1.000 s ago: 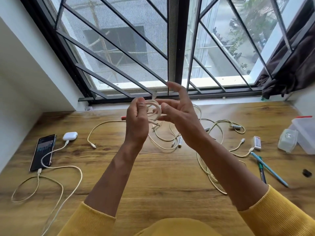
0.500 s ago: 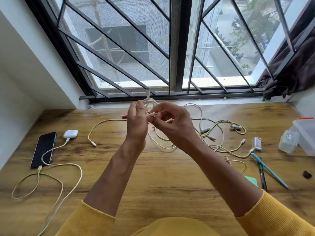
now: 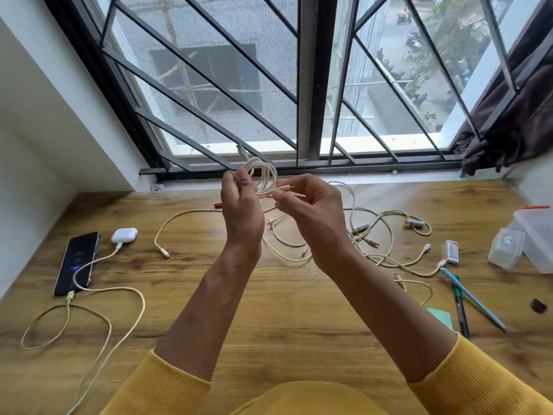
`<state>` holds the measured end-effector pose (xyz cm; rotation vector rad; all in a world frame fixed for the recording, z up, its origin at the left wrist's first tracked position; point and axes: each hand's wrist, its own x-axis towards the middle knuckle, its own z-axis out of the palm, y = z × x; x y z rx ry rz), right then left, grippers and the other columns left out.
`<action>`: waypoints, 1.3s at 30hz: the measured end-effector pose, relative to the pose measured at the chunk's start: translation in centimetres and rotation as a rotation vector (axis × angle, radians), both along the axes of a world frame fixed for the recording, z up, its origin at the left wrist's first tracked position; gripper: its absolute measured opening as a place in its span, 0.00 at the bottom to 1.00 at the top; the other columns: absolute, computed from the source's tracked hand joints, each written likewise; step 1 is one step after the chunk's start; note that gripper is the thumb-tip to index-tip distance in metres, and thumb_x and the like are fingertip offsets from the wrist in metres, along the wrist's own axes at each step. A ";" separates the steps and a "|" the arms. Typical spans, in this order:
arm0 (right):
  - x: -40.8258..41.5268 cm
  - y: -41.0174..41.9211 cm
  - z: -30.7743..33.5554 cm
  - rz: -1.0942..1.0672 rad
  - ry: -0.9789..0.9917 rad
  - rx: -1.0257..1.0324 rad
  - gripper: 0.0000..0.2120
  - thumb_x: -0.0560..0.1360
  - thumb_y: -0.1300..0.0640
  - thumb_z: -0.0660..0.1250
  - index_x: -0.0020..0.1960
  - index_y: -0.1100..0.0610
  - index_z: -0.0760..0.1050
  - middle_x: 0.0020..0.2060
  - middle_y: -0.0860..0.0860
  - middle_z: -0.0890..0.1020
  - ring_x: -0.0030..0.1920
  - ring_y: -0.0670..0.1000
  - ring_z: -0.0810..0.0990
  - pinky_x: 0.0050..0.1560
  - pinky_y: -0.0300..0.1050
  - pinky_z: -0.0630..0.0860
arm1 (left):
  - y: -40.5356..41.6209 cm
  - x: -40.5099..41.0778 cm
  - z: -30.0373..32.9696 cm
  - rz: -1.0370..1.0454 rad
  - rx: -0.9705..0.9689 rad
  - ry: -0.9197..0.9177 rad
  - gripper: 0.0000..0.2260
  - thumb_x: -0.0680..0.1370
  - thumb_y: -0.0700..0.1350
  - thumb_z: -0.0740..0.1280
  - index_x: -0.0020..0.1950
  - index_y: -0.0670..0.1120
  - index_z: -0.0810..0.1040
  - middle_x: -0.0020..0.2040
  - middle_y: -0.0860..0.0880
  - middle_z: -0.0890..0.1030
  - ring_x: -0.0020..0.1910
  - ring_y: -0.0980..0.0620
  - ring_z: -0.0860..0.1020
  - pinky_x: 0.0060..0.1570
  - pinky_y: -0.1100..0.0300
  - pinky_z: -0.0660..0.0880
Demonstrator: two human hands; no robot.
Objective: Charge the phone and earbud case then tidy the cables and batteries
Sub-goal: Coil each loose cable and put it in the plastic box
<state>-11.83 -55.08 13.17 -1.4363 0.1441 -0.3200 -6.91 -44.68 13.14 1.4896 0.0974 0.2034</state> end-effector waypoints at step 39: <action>1.0 -1.4 2.5 0.057 -0.009 -0.074 0.11 0.73 0.59 0.81 0.47 0.66 0.84 0.36 0.60 0.84 0.38 0.49 0.82 0.38 0.44 0.79 | -0.2 -1.1 -1.2 -0.021 0.376 -0.278 0.08 0.87 0.48 0.64 0.57 0.45 0.77 0.51 0.44 0.83 0.40 0.46 0.86 0.32 0.56 0.83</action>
